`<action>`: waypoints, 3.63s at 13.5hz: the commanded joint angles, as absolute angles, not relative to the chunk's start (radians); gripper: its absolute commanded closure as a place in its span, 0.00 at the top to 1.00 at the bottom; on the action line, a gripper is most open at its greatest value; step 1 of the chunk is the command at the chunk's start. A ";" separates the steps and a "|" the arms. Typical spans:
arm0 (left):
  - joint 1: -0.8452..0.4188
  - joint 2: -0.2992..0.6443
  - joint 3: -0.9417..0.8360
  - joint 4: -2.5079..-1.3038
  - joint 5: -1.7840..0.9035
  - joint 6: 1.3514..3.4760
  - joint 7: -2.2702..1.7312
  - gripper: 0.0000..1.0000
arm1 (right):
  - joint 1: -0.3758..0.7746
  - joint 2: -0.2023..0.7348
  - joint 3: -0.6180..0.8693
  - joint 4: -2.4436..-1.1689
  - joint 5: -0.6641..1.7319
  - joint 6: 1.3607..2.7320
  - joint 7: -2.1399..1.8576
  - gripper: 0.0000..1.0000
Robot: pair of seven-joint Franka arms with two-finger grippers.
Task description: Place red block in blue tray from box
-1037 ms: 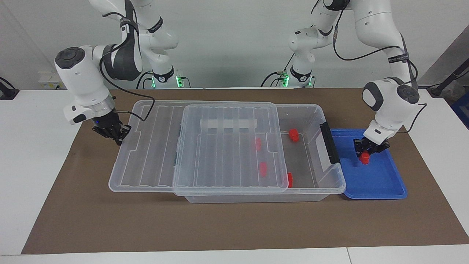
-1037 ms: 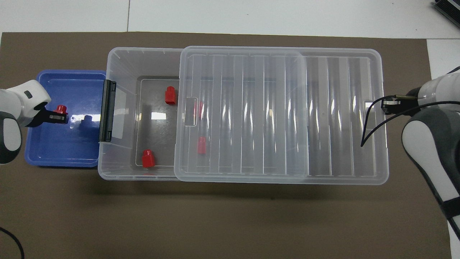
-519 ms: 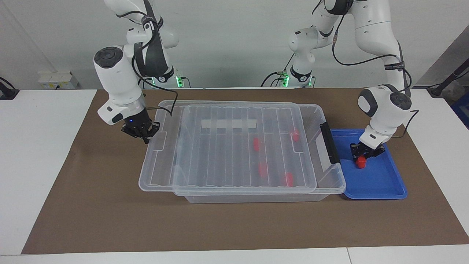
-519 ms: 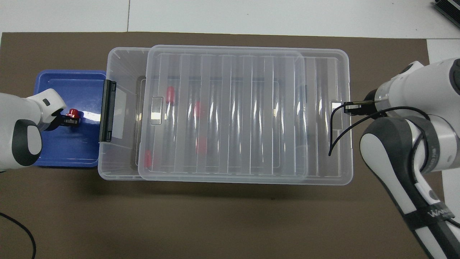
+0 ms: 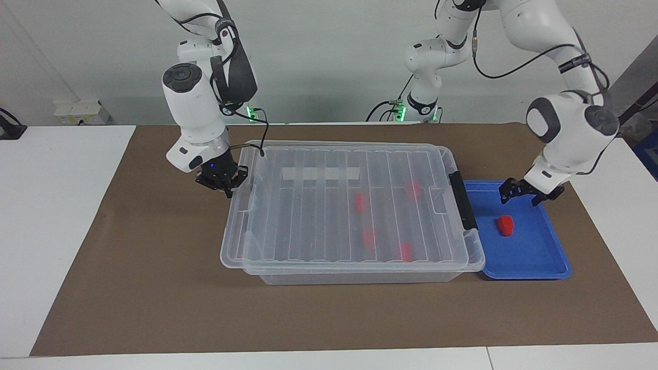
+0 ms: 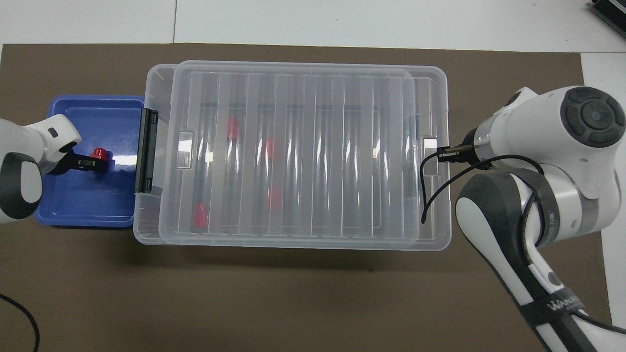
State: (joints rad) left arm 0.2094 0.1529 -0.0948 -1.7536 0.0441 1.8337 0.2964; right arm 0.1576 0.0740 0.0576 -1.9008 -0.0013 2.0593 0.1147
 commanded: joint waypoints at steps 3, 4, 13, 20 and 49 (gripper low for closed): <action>0.154 -0.015 -0.094 -1.650 0.055 1.550 0.284 1.00 | 0.178 0.060 0.063 -1.925 0.028 2.080 0.109 0.00; 0.138 -0.040 -0.094 -1.664 0.054 1.536 0.287 1.00 | 0.179 0.060 0.063 -1.924 0.028 2.080 0.110 0.00; -0.039 -0.069 -0.028 -1.747 0.051 1.638 0.226 1.00 | 0.183 0.060 0.064 -1.924 0.028 2.102 0.109 0.00; -0.054 -0.071 -0.011 -1.749 0.051 1.638 0.141 1.00 | 0.176 0.040 0.057 -1.911 0.029 2.086 0.106 0.00; -0.078 -0.048 0.054 -1.710 0.049 1.647 0.143 1.00 | -0.035 -0.037 0.040 -1.603 -0.025 1.534 0.126 1.00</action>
